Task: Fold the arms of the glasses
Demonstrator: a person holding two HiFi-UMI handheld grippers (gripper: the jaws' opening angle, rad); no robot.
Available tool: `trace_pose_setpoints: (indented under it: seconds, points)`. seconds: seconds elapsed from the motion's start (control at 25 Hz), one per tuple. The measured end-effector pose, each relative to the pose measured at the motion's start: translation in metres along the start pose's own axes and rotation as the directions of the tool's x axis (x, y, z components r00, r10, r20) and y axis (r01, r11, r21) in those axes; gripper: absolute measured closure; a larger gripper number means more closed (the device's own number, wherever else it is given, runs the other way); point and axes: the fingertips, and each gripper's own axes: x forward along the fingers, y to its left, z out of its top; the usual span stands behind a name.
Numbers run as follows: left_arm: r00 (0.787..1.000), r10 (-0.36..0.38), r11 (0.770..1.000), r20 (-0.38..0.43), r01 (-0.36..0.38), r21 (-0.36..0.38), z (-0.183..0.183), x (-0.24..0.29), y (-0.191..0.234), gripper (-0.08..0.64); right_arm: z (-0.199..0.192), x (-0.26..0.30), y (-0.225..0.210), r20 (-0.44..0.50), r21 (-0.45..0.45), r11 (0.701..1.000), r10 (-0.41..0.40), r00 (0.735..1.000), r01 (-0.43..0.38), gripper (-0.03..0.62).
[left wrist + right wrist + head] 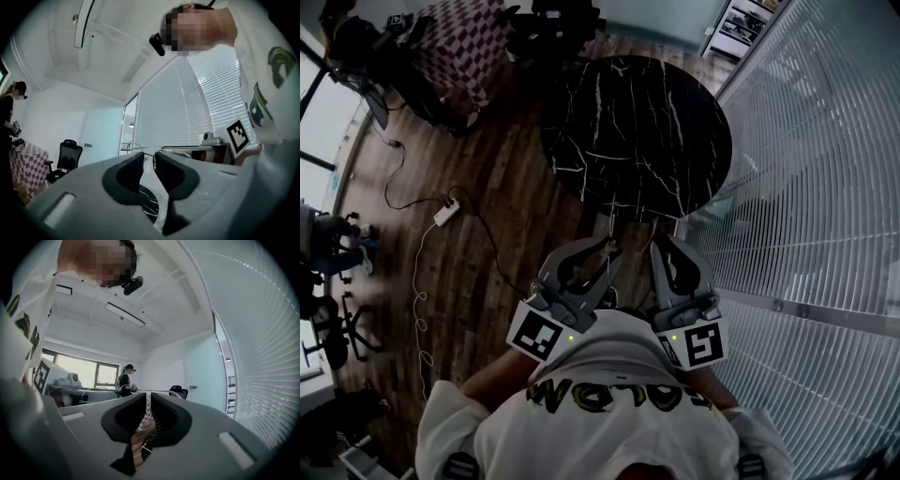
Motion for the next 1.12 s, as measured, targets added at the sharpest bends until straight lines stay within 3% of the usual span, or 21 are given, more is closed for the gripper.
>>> trace_pose_setpoints:
  seconds: [0.84, 1.12]
  points:
    - [0.997, -0.073, 0.997, -0.002, 0.074, 0.009, -0.004, 0.005, -0.017, 0.480, -0.005, 0.004, 0.005, 0.009, 0.010, 0.999, 0.044, 0.999, -0.044, 0.558]
    - [0.998, -0.067, 0.998, 0.004, 0.067, 0.001, -0.002, 0.004, -0.016, 0.479, -0.003, 0.006, 0.007, 0.016, 0.008, 0.998, 0.058, 0.998, -0.058, 0.558]
